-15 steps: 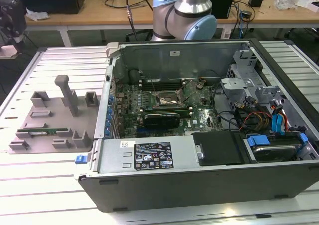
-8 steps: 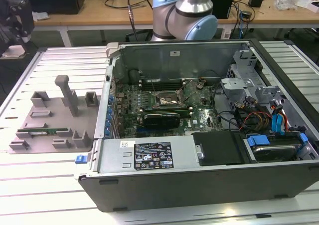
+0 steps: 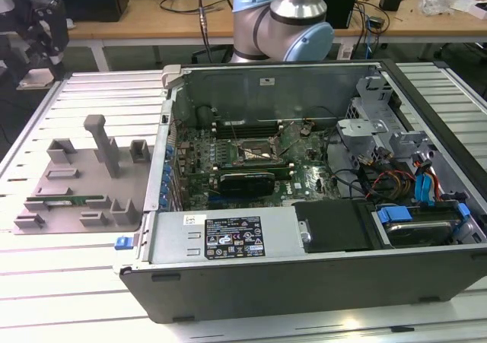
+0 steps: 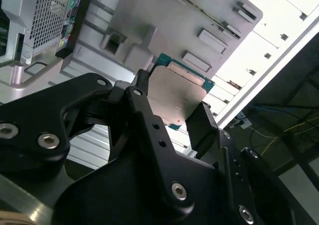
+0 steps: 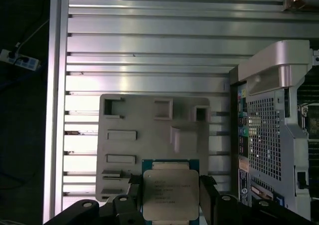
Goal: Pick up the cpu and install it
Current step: 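Pick up the cpu and move it towards the insertion slot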
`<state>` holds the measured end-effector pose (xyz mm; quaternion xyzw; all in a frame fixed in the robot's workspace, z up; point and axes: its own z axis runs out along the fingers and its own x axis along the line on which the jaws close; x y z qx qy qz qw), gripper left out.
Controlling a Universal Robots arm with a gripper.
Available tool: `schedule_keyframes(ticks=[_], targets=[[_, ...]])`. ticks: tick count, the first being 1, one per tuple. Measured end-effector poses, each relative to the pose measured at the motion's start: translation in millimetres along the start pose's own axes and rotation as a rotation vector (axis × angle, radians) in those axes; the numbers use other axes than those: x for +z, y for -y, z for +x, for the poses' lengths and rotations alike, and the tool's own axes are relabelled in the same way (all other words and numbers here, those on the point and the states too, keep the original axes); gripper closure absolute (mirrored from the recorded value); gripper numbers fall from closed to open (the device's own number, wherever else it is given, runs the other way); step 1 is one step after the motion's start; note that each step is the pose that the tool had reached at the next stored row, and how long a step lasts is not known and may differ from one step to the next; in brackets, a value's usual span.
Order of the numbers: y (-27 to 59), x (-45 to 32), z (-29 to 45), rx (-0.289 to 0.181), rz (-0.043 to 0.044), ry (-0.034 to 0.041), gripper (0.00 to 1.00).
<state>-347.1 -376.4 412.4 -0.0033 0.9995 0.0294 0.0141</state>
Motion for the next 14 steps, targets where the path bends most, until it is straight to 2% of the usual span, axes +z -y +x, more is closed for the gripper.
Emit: schedule_keyframes(ticks=[7,14], targets=[[-0.2,0.6,-20.6,0.0,0.0,-0.0001,0.45],[-0.3,1.1,-37.5,0.0,0.0,0.0,0.45]])
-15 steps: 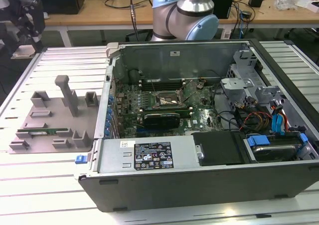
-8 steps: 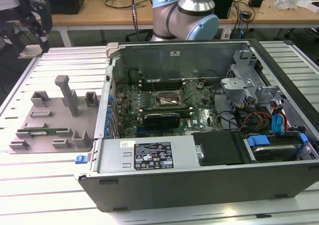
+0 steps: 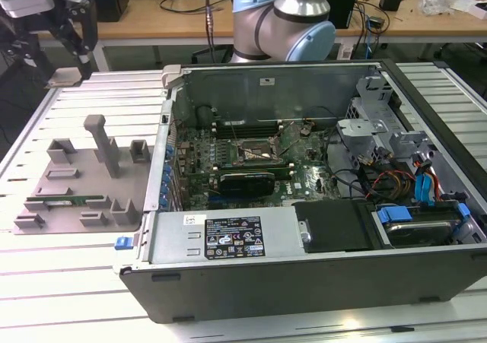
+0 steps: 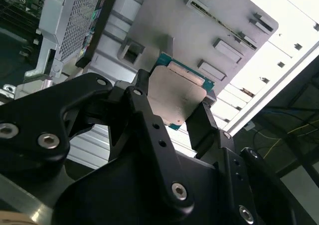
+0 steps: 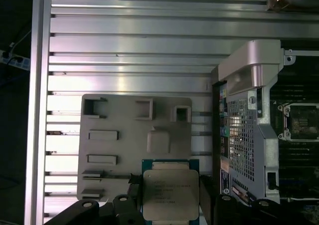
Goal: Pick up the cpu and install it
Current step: 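Pick up the cpu and move it towards the insertion slot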
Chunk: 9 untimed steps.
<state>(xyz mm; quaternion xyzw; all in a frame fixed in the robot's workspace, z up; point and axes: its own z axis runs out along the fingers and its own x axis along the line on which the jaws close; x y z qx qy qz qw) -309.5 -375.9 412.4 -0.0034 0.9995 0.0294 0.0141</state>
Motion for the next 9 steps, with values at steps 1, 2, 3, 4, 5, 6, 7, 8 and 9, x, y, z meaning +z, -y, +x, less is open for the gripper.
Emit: schedule_keyframes(ticks=[1,2,3,4,5,6,7,8,9], targets=[[0.0,0.0,-2.7,0.0,0.0001,-0.0001,0.45],[0.0,0.1,-4.9,0.0,0.0001,-0.0001,0.45],[-0.1,0.2,-8.1,0.0,0.0001,0.0,0.45],[-0.1,0.2,-10.2,0.0,0.0001,-0.0001,0.45],[-0.1,0.3,-12.2,0.0,0.0001,-0.0001,0.45],[-0.1,0.4,-15.7,0.0,0.0001,-0.0001,0.45],[-0.1,0.5,-19.2,0.0,0.0001,-0.0001,0.45],[-0.1,0.7,-22.7,0.0,0.0,0.0,0.45],[-0.1,0.7,-24.9,0.0,0.0001,0.0,0.45]])
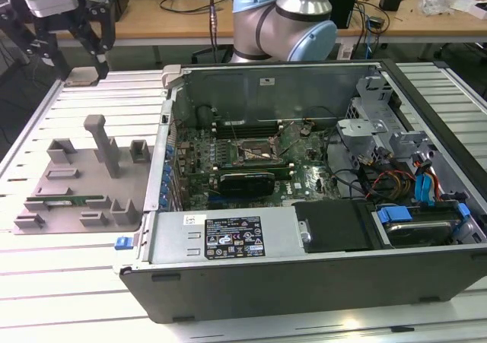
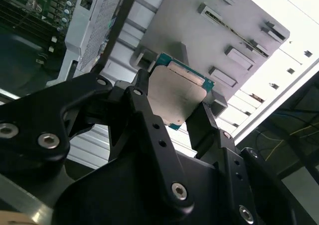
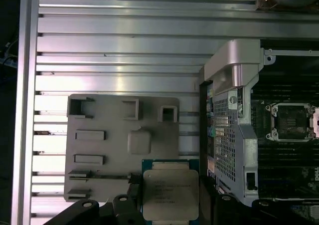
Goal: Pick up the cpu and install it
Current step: 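Pick up the cpu and move it towards the insertion slot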
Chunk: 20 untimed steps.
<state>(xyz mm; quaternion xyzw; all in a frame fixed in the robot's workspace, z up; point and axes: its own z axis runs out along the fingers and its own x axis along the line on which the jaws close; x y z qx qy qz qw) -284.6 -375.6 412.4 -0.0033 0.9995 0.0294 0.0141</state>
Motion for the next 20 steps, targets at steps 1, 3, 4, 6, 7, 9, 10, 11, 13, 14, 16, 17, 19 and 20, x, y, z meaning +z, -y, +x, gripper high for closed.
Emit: schedule_keyframes(ticks=[1,3,4,6,7,9,10,11,13,14,16,17,19,20], targets=[[0.0,0.1,-4.2,0.0,0.0,0.0,0.45],[0.0,0.2,-10.7,0.0,0.0001,-0.0001,0.45],[0.0,0.3,-13.1,0.0,0.0001,-0.0001,0.45],[0.0,0.5,-19.0,0.0,0.0,0.0,0.45],[0.0,0.6,-22.5,0.0,0.0,-0.0001,0.45],[0.1,0.8,-27.8,0.0,0.0,0.0,0.45],[0.1,0.9,-32.1,0.0,0.0,-0.0001,0.45],[0.1,1.0,-36.7,0.0,0.0,-0.0001,0.45],[0.1,1.2,-42.7,0.0,0.0,0.0,0.45],[0.1,1.3,-45.2,0.0,0.0,0.0001,0.45],[0.1,1.5,-53.7,0.0,0.0,0.0,0.45],[0.1,1.6,-56.2,0.0,0.0,0.0,0.45],[0.1,1.7,-62.0,0.0,0.0001,-0.0001,0.45],[0.1,1.8,-65.0,0.0,0.0001,-0.0001,0.45]])
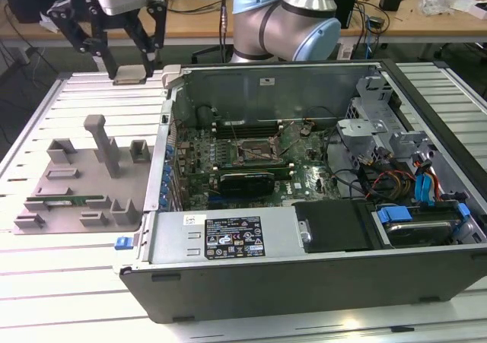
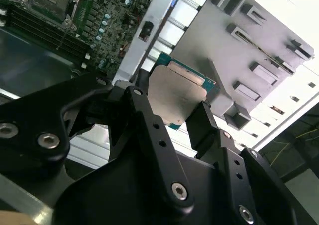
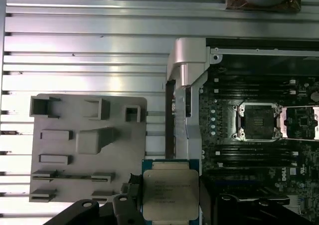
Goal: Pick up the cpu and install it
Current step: 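Pick up the cpu and move it towards the insertion slot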
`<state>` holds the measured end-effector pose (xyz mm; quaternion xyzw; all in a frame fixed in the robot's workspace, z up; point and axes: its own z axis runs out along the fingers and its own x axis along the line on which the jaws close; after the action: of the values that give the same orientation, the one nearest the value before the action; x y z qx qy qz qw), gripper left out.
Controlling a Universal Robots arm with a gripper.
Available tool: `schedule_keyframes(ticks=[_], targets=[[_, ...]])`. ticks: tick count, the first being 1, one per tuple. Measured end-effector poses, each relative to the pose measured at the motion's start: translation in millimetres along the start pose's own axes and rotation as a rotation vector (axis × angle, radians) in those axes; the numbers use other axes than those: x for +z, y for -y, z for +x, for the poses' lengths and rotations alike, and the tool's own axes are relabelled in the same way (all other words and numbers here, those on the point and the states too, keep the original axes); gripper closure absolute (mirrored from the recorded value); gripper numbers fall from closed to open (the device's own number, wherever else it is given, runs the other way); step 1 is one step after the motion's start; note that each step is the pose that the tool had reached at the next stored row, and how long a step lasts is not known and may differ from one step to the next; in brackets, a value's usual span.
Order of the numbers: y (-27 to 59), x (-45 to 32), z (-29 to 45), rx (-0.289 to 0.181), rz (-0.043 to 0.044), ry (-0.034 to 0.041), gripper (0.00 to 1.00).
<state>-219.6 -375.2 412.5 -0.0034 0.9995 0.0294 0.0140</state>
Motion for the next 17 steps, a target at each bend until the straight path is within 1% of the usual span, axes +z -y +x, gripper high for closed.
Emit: schedule_keyframes(ticks=[1,5,6,12,15,17], targets=[[0.0,0.2,-5.1,0.0,-0.0001,0.0001,0.45],[-0.2,0.4,-14.2,0.0,-0.0001,0.0,0.45],[-0.2,0.6,-18.3,0.0,-0.0001,0.0001,0.45],[-0.3,1.0,-32.5,0.0,0.0,0.0,0.45],[-0.4,1.3,-42.4,0.0,-0.0001,0.0,0.45],[-0.6,1.5,-50.2,0.0,-0.0001,0.0,0.45]])
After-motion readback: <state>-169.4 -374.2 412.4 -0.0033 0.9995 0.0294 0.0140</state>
